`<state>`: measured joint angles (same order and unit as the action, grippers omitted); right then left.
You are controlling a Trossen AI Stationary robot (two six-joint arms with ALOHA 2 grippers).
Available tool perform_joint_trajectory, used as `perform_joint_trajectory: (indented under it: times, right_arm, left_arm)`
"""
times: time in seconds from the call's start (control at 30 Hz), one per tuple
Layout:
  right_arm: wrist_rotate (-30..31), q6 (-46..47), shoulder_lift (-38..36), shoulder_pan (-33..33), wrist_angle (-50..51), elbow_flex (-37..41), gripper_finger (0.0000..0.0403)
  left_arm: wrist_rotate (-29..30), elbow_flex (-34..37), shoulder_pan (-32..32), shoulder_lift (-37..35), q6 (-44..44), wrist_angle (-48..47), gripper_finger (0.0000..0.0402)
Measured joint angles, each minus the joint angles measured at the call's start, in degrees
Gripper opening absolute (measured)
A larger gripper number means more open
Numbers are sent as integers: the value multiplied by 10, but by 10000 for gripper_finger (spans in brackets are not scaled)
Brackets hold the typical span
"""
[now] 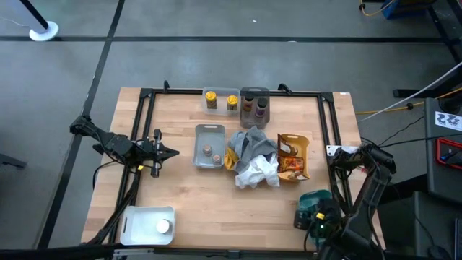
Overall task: Sort spices by type
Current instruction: Return to Home Position
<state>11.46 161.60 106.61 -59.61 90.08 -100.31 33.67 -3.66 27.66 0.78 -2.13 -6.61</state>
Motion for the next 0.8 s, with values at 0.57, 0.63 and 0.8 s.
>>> perform_joint_trajectory:
  times: [0.57,0.63,0.8]
  right_arm:
    - [602,-282,0,79,0,0,262]
    - [631,-305,-5,93,-1,0,262]
    - [616,-407,-54,135,-1,-2,262]
  left_arm:
    - [0,0,0,0,0,0,4]
    - [0,0,0,0,0,0,4]
    - [0,0,0,0,0,0,4]
